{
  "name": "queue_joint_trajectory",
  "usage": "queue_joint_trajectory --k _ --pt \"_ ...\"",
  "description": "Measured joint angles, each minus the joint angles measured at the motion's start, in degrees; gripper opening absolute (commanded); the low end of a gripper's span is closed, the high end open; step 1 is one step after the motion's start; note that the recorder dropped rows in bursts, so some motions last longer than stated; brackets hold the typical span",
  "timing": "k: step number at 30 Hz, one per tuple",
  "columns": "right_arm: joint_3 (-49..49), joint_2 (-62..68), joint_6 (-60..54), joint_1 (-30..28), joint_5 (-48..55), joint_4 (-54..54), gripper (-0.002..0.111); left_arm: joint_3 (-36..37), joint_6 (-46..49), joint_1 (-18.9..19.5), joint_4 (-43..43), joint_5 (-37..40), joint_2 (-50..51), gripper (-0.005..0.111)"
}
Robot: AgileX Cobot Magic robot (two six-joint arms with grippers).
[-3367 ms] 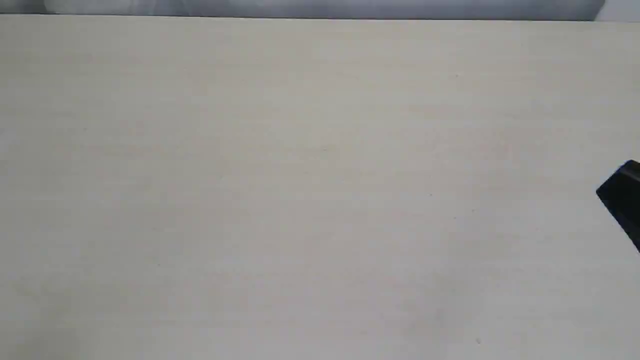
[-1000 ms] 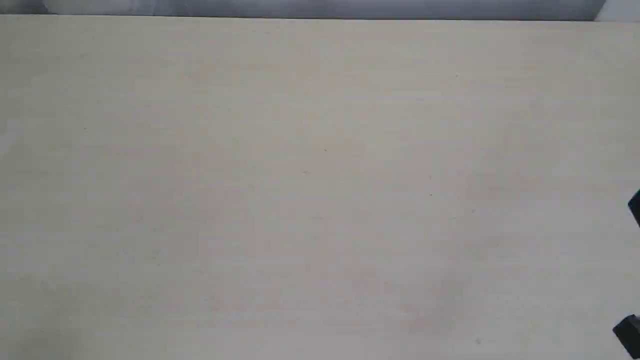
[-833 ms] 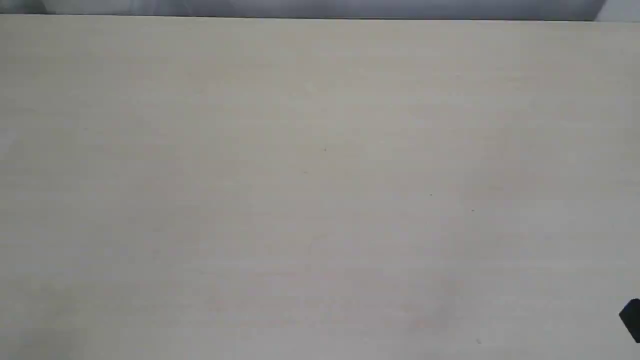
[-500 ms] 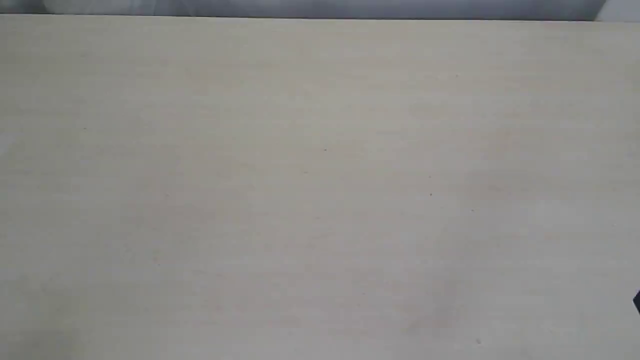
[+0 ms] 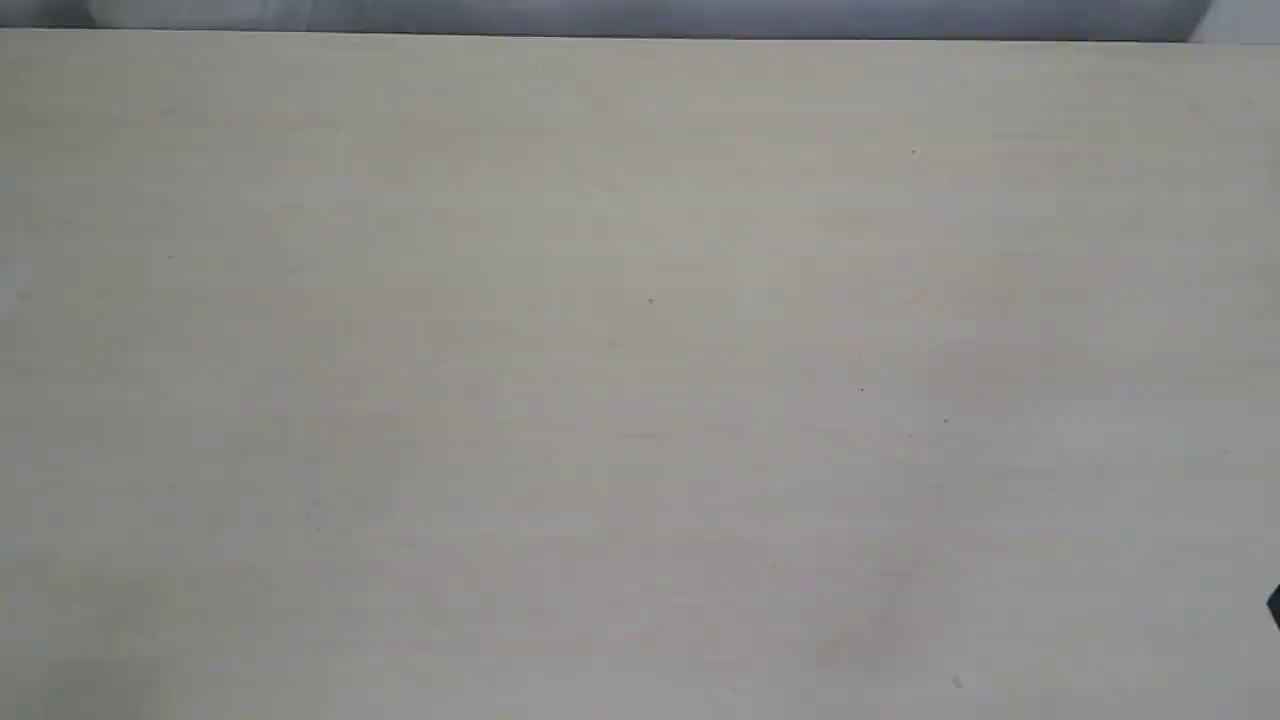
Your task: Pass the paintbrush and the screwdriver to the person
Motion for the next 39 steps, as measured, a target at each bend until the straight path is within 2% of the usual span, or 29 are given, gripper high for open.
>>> queue_joint_trajectory --k 39 --pt "0.0 0.0 1.5 0.0 0.0 0.0 0.004 0.0 0.0 0.0 0.0 0.0 0.0 0.0"
